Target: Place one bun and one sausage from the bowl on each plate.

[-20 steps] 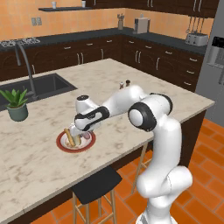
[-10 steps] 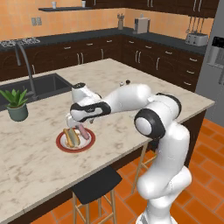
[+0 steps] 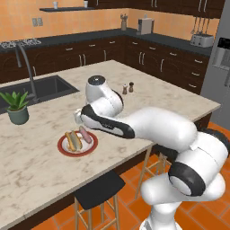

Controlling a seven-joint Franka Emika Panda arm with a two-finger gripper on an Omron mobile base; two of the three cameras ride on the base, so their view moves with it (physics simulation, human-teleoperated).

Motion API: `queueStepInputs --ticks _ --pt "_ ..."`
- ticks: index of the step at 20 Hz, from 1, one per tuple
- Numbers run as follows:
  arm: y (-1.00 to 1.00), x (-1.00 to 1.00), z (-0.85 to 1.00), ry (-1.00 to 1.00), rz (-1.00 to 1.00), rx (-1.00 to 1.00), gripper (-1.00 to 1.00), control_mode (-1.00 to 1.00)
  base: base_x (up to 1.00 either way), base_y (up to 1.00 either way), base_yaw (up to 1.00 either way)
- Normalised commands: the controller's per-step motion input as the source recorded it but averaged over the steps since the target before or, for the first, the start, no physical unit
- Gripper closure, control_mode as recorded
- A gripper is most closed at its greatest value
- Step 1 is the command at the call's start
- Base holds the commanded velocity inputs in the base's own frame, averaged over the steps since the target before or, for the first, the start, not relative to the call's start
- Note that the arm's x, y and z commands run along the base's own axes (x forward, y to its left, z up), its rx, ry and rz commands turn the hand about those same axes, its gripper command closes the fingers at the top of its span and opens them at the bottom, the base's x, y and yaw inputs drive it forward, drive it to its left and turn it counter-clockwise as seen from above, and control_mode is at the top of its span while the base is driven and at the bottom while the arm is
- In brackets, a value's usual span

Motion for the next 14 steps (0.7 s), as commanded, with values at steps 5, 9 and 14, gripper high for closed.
queueStepInputs --ticks 5,9,14 --pt "-0.61 -1.0 1.0 -0.36 -0.07 0.17 -1.0 -1.0 0.0 0.0 0.0" --pt "-0.84 -1.0 1.0 -0.39 -0.05 0.23 -1.0 -1.0 0.0 0.0 0.0" --pt "-0.97 -1.0 0.67 -0.42 -0.02 0.19 -1.0 -1.0 0.0 0.0 0.0"
